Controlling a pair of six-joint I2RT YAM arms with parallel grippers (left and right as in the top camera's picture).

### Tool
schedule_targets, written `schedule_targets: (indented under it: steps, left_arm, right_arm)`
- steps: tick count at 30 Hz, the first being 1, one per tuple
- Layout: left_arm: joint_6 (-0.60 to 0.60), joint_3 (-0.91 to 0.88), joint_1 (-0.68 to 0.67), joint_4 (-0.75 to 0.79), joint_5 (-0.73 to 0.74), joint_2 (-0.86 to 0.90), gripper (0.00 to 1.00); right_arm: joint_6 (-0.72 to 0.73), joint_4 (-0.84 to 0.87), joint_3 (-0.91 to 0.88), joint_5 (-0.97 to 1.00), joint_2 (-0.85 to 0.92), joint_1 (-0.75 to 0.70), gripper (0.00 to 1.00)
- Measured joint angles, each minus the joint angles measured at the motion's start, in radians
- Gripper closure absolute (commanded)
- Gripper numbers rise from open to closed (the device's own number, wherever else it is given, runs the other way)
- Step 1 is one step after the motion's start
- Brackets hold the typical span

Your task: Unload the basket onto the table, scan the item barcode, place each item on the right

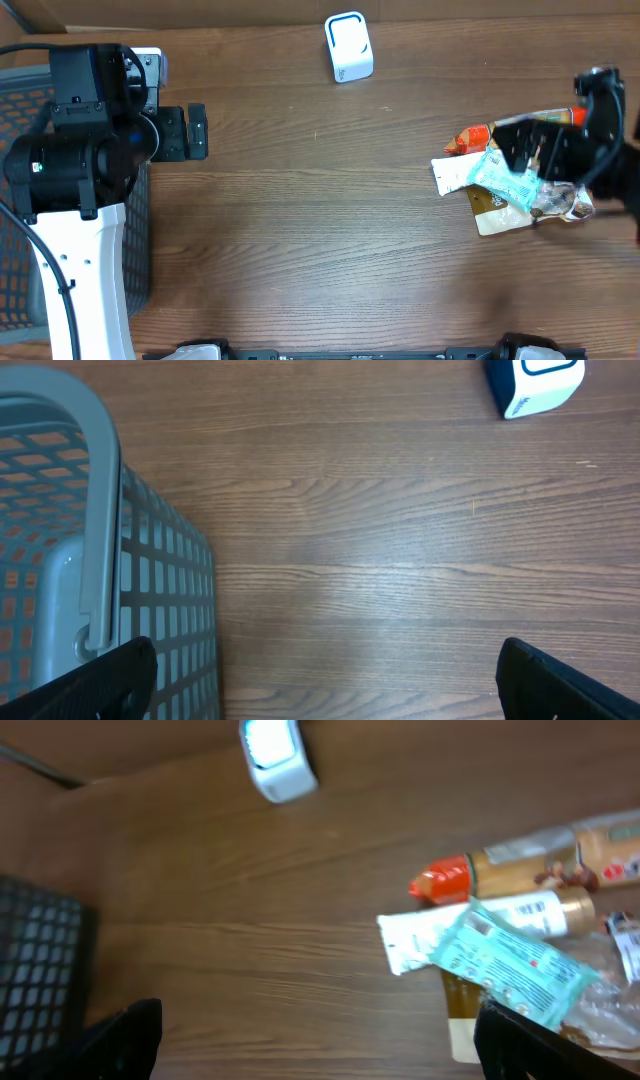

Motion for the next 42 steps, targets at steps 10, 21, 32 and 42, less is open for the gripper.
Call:
schedule_targets:
  steps: [10,21,32,42]
  left_arm:
    - [0.0,0.0,0.0,0.0,0.0,0.0,0.0]
    - [0.0,0.0,0.0,0.0,0.0,0.0,0.0]
    - [0.0,0.0,0.0,0.0,0.0,0.0,0.0]
    - [0.0,0.0,0.0,0.0,-0.001,0.001,0.01]
  right_arm:
    - [0.0,-0.069,0.004,0.016,-0.174,0.01,0.0]
    - [0.0,0.058,-0.016,0.095,-0.182,0.011,0.0]
    - [0.001,0.723,-0.628,0.177,-0.599,0.107,0.0]
    - [0.0,1.165,-1.234,0.257,-0.923,0.229,0.0]
